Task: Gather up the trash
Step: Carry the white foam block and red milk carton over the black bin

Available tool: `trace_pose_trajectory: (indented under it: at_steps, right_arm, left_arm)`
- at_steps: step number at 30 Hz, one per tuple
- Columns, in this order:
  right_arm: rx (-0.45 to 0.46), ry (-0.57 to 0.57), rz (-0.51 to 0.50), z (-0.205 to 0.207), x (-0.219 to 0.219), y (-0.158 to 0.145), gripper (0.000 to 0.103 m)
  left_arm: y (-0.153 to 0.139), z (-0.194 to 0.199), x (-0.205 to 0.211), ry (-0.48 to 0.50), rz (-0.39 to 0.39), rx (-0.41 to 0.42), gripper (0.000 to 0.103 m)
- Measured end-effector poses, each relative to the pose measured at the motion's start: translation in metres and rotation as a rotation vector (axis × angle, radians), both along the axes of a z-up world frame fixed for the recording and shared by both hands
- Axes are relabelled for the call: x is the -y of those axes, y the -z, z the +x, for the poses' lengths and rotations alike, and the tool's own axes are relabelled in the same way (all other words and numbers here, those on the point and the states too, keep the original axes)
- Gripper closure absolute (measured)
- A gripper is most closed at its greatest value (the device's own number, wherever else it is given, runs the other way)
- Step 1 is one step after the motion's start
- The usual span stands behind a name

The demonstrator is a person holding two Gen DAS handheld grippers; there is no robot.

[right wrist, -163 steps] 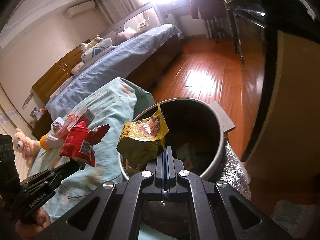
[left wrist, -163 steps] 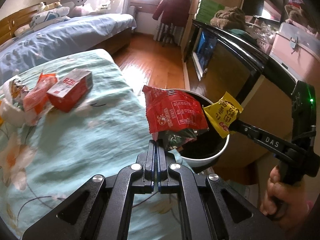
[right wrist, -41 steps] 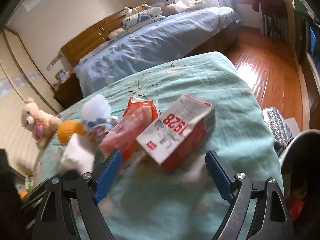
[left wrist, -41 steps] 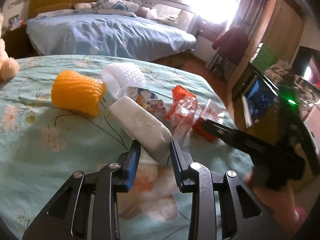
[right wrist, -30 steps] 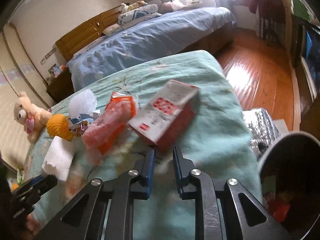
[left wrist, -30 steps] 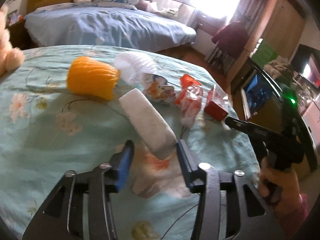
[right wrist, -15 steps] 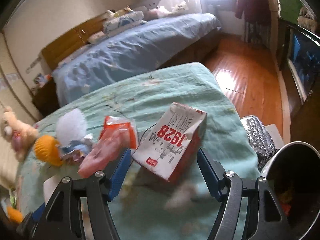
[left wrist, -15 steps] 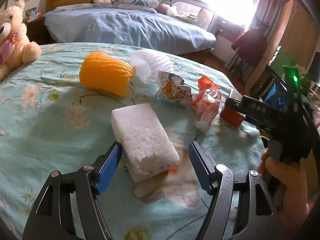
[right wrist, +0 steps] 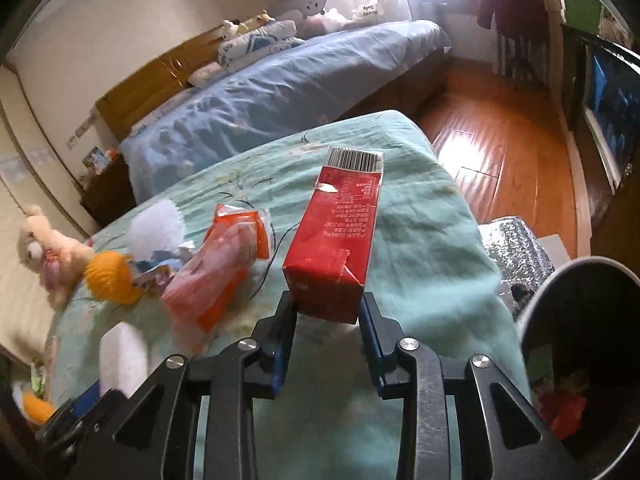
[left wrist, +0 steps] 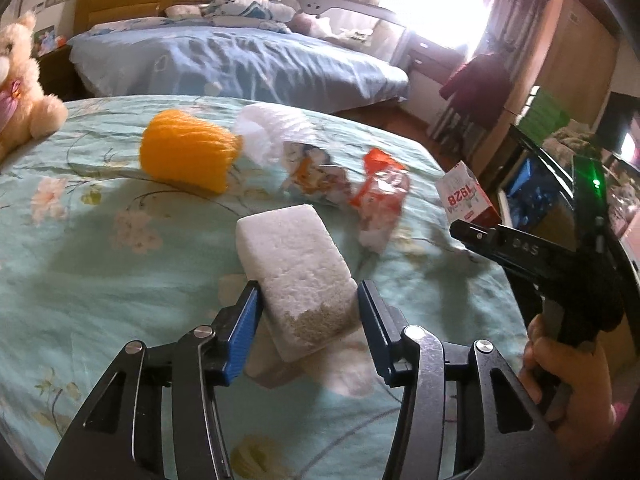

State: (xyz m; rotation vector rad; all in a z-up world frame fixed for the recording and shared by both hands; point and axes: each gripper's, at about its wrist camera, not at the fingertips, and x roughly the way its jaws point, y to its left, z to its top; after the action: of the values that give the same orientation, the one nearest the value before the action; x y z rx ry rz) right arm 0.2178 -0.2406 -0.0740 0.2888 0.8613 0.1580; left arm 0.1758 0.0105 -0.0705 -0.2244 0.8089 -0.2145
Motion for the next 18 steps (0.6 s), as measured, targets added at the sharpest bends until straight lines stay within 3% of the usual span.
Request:
trace_pose_trajectory:
  at_steps: [18]
  right_arm:
    - [0.03,-0.016,0.058,-0.082,0.044,-0.015,0.071]
  left_arm:
    - [-0.019,-0.029,0.079,0.203,0.025,0.036,0.055]
